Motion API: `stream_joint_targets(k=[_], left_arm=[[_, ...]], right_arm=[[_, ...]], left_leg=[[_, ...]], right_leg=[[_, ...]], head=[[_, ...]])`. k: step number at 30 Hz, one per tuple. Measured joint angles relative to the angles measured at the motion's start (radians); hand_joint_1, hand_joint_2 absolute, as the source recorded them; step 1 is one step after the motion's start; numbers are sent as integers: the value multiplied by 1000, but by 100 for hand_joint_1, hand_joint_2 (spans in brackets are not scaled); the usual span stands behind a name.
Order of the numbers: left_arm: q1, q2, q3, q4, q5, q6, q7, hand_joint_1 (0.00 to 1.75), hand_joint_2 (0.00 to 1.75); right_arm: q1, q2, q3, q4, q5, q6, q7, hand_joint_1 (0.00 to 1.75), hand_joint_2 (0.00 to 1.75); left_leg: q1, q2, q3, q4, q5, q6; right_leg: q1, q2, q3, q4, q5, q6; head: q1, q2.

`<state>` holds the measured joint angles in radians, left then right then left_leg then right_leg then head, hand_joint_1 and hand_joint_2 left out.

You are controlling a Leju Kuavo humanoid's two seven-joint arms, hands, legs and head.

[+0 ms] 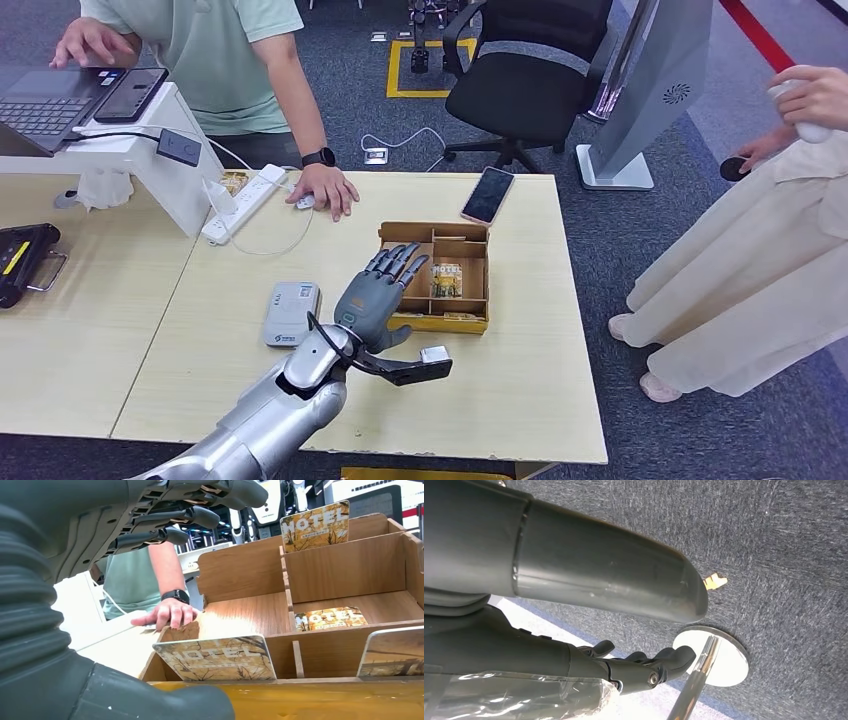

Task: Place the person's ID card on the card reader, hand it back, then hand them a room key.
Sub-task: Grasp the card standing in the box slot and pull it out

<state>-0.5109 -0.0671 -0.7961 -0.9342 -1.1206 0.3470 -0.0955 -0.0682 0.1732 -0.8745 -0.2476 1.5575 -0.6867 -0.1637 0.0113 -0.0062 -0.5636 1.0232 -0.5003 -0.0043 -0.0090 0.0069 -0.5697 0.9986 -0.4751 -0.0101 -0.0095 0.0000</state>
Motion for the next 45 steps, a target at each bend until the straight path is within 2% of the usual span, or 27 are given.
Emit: stream_joint_targets(k=[10, 14, 26, 45], left_arm=[[0, 4, 0, 0, 6, -9, -1, 0, 175], [1, 7, 0, 0, 13, -23, -10, 174, 175], [3, 10, 0, 0, 30, -44, -38, 175, 175], [5, 9, 0, -5, 36, -25, -59, 175, 175]], right_arm=[[0, 0, 0, 0, 0, 0, 2, 0, 0], [0, 0, 1, 0, 0, 0, 1, 0, 0], [0, 0, 9, 0, 0, 0, 1, 0, 0], [0, 0, 14, 0, 2, 0, 16, 0, 0]], left_leg=[[0, 0, 0, 0, 0, 0], [0, 0, 0, 0, 0, 0], [0, 0, 0, 0, 0, 0], [0, 0, 0, 0, 0, 0]], right_leg=[[0, 0, 0, 0, 0, 0], [0, 0, 0, 0, 0, 0], [0, 0, 0, 0, 0, 0], [0, 0, 0, 0, 0, 0]], head=[[0, 0], [0, 0], [0, 0], [0, 0]])
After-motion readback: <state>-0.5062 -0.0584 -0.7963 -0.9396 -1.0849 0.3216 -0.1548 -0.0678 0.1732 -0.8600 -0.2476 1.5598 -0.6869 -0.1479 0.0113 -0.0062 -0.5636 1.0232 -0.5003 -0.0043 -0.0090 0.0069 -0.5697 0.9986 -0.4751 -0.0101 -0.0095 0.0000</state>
